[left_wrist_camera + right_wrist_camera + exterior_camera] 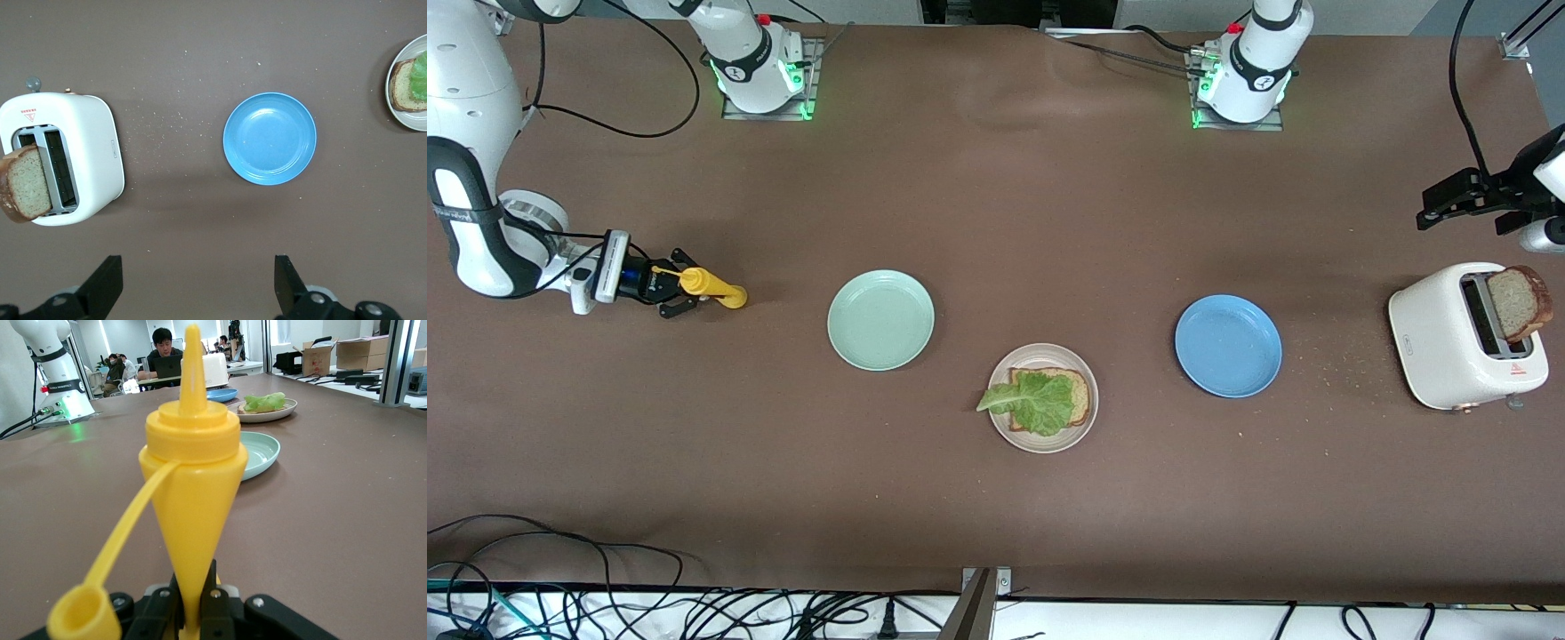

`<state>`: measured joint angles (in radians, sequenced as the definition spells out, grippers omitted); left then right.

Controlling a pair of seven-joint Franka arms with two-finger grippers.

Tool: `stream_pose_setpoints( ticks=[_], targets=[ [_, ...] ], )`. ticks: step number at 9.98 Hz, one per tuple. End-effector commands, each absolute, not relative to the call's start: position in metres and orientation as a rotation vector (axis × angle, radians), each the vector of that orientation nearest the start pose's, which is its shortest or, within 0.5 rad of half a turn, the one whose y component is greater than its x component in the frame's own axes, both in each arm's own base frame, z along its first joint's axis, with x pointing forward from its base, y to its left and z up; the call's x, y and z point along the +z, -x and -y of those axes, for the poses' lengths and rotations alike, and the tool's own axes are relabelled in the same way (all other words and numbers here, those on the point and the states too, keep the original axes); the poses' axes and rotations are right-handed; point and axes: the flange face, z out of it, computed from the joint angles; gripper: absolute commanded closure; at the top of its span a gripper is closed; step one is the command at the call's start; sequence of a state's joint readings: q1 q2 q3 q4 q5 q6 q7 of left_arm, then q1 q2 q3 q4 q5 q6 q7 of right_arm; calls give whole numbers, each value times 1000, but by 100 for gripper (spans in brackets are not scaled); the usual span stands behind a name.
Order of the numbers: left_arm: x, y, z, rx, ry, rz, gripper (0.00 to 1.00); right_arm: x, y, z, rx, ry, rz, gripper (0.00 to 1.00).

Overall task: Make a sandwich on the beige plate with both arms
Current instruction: 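Set the yellow bottle down on the table with the right gripper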

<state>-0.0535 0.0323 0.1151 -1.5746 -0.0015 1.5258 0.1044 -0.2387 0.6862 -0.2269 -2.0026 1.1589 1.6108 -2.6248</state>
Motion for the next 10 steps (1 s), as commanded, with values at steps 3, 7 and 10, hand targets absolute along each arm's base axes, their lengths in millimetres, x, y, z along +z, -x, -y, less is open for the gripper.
stream_pose_setpoints(
  ticks=[3,7,10],
  targets=[
    [607,-558,-32,128,3155,-95,0,117,-499,152,-1003,1555,1302,58],
    [607,-558,-32,128,3155,-95,0,122,-500,170,-1001,1579,1329,40],
    [607,-558,-31,128,3154,-97,0,133,-488,216,-917,1625,1383,40]
  ],
)
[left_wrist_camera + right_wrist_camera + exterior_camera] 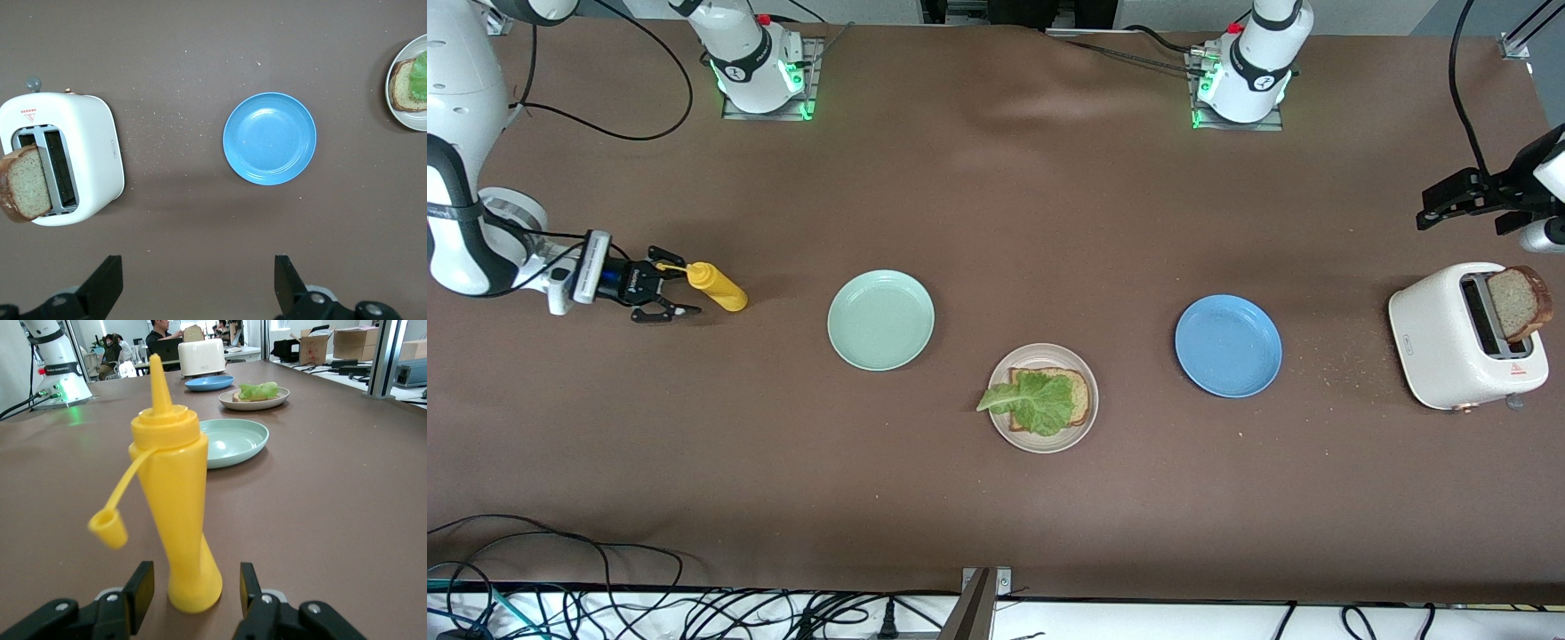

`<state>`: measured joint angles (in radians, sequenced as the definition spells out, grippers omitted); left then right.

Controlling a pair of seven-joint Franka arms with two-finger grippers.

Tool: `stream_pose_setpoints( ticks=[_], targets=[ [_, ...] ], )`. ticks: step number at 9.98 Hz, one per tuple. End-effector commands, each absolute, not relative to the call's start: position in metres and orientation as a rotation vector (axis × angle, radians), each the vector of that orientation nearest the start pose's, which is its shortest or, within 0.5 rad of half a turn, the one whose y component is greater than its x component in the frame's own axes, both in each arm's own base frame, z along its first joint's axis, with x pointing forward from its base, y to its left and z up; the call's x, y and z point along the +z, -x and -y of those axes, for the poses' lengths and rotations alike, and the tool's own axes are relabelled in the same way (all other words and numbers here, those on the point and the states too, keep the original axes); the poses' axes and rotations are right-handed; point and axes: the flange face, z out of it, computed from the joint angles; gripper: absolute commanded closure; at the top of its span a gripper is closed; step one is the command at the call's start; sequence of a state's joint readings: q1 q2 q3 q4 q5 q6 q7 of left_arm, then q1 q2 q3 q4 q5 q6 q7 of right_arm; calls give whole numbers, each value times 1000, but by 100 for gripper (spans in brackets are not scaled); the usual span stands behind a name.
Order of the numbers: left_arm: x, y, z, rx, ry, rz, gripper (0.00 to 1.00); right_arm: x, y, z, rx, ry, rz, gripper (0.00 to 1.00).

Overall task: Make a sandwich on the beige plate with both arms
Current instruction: 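Open the right gripper and withdraw it from the bottle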

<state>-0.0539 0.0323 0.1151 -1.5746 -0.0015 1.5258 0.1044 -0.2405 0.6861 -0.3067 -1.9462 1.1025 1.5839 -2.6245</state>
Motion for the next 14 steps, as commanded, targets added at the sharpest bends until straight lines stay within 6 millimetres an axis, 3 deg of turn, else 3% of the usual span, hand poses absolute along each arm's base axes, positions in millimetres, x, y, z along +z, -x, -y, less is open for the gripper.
stream_pose_setpoints(
  ticks=[1,3,6,7,9,14],
  targets=[
    [606,-558,-31,131,3154,-97,0,142,-489,235,-874,1658,1408,40],
    [607,-558,-32,128,3156,-95,0,180,-512,276,-735,1750,1480,36],
    [607,-558,-33,128,3155,-92,0,286,-565,302,-525,1936,1561,15],
    [607,-558,-33,128,3155,-92,0,318,-578,297,-463,2003,1533,12],
    [606,-558,-33,131,3155,-92,0,383,-597,266,-323,2140,1483,10],
    [606,-558,-34,132,3148,-82,0,529,-601,187,-39,2673,1038,8]
  ],
)
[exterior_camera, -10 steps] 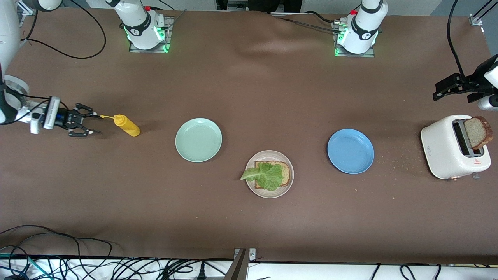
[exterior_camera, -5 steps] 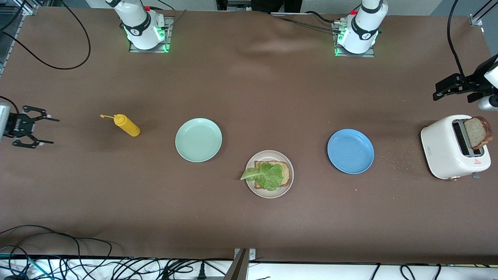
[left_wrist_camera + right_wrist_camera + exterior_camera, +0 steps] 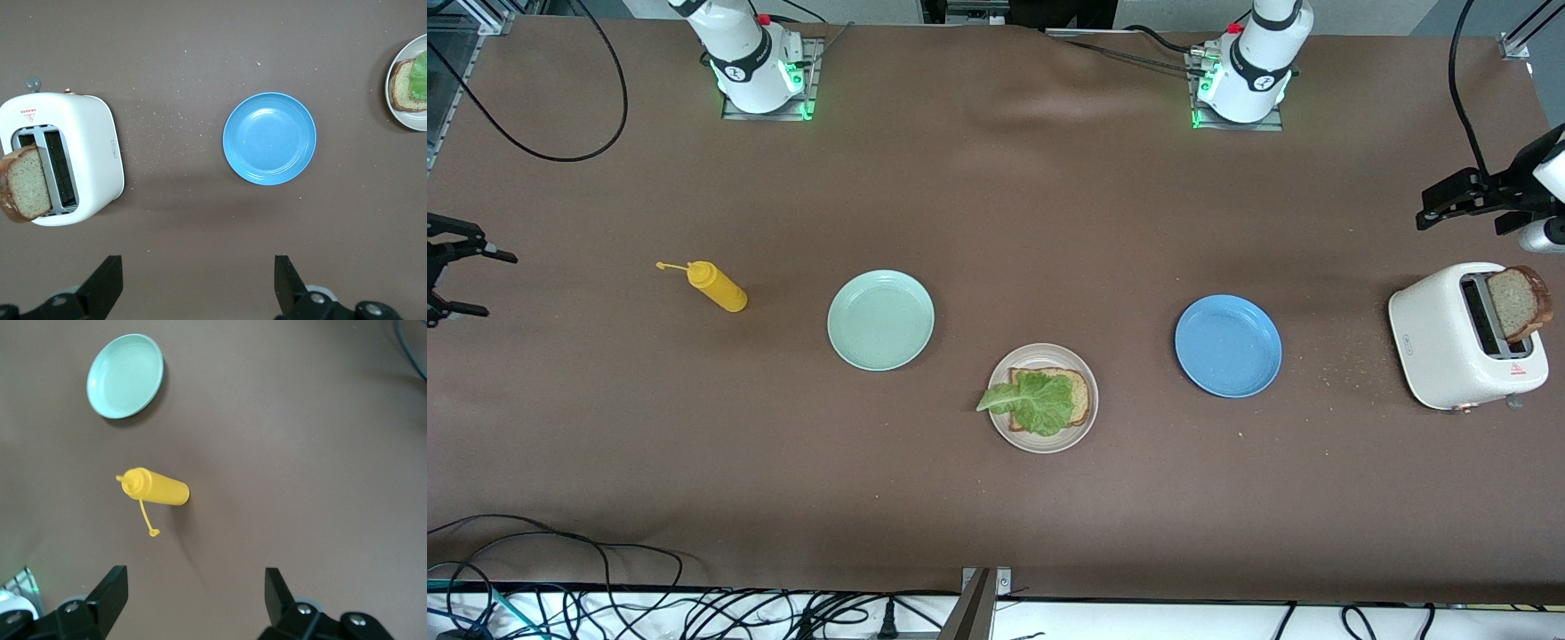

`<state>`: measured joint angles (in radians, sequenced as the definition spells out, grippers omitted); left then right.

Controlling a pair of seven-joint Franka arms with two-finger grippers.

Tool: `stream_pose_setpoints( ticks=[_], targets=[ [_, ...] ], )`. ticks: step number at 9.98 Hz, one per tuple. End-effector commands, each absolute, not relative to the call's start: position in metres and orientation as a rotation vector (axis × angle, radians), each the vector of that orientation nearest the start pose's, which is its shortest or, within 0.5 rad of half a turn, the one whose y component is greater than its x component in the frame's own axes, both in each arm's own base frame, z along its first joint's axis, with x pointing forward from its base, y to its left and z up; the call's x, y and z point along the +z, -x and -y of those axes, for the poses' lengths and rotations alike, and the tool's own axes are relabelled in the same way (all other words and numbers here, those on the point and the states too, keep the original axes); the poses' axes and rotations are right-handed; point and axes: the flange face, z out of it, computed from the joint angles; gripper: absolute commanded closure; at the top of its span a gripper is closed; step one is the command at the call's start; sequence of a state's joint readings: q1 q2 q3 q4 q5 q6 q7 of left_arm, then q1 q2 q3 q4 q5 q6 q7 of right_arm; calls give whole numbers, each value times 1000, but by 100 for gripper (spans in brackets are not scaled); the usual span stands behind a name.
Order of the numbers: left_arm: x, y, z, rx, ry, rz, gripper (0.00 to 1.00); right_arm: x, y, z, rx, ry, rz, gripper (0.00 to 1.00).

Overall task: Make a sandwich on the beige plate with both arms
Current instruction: 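Open the right gripper and withdraw it from the bottle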

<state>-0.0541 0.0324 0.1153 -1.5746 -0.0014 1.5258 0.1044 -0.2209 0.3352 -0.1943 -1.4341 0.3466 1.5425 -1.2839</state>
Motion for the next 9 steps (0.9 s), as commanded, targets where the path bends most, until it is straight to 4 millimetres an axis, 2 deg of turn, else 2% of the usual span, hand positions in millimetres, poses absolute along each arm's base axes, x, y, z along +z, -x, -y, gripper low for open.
stream_pose_setpoints(
  ticks=[1,2,3,4,5,7,8,9],
  targets=[
    [607,-558,-39,130,3140,-72,0,552,-599,164,8,2787,921,8],
    [607,-558,-44,130,3140,-60,0,570,-597,139,38,2885,791,8],
    [590,-565,-56,175,3139,-24,0,579,-597,121,58,2943,643,7],
    [580,-572,-77,200,3139,33,0,583,-595,112,85,2990,476,6],
    [538,-589,-103,301,3144,101,0,589,-595,95,97,3036,385,5],
    [527,-591,-149,317,3081,213,0,594,-594,71,117,3109,193,4],
    [499,-590,-194,382,3080,328,0,592,-594,62,127,3130,81,0],
    [492,-585,-215,401,3073,380,0,589,-593,51,135,3136,-9,0]
  ],
)
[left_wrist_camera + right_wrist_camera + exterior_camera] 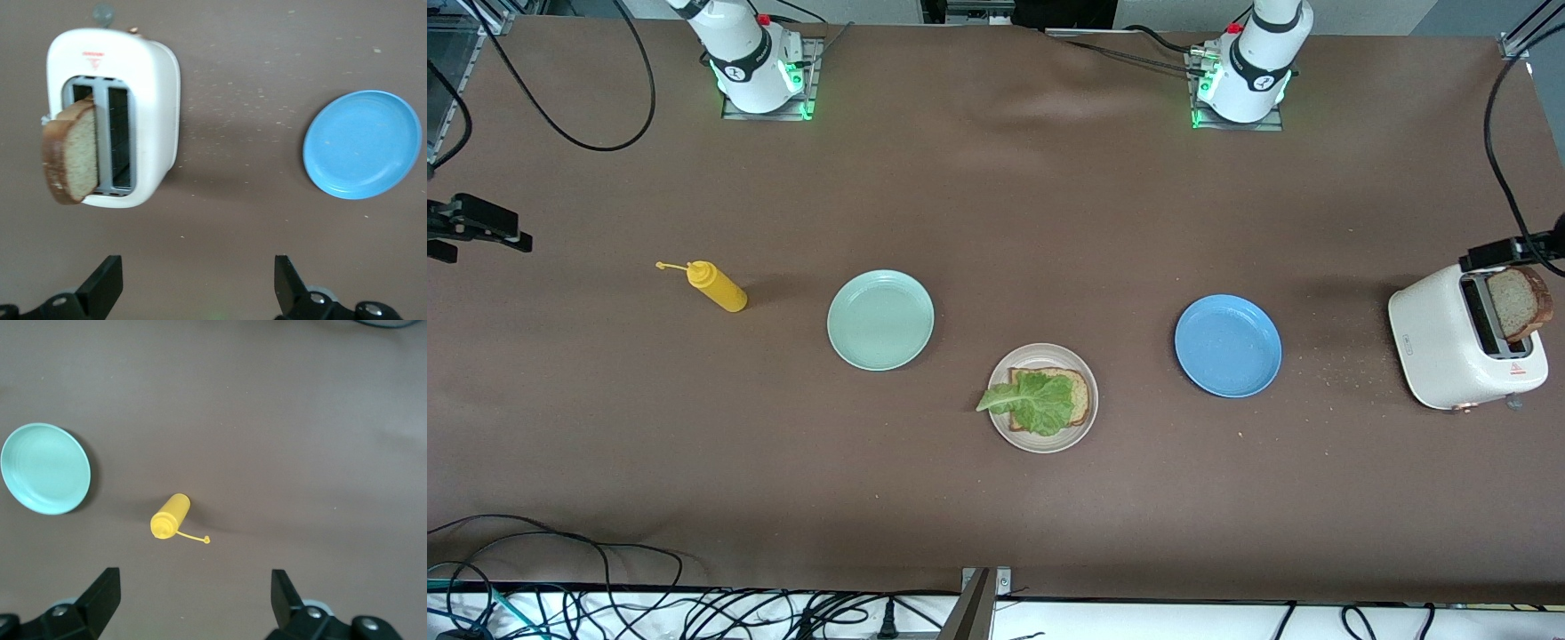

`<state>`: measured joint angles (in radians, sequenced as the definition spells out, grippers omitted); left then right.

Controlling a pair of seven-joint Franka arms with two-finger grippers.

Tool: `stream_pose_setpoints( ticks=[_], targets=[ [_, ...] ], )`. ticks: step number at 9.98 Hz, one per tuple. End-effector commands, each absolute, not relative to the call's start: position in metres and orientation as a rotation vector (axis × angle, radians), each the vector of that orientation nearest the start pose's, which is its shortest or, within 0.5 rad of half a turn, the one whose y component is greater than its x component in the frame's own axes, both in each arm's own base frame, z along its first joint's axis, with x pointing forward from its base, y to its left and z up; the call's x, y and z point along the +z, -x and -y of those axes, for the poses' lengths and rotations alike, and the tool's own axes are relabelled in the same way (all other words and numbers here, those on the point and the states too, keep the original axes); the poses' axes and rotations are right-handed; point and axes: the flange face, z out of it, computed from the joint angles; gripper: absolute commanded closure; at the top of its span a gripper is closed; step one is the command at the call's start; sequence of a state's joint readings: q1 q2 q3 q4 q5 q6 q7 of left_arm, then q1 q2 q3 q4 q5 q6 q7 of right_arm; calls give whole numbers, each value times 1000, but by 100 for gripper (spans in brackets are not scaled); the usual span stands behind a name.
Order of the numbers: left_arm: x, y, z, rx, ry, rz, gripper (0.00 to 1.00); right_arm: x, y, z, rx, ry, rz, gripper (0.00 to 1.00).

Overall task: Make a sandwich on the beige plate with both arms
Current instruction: 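Lower the left gripper onto the bread slice in the toaster and close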

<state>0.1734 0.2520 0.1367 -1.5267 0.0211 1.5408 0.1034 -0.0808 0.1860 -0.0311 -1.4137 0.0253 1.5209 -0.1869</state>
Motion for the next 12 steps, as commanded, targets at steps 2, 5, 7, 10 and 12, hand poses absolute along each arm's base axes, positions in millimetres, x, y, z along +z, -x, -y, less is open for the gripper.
stream_pose_setpoints(
  ticks=[2,5,7,10,12],
  targets=[
    [449,-589,-243,512,3012,425,0,589,-592,36,125,3137,-137,0],
    [440,-576,-308,376,3023,407,0,571,-587,23,46,3142,-240,0],
    [430,-568,-345,304,3031,361,0,567,-587,23,26,3141,-240,0],
    [414,-564,-347,285,3069,396,0,562,-590,23,33,3142,-240,0],
    [416,-566,-349,199,3122,473,0,557,-592,26,41,3140,-249,0]
  ],
)
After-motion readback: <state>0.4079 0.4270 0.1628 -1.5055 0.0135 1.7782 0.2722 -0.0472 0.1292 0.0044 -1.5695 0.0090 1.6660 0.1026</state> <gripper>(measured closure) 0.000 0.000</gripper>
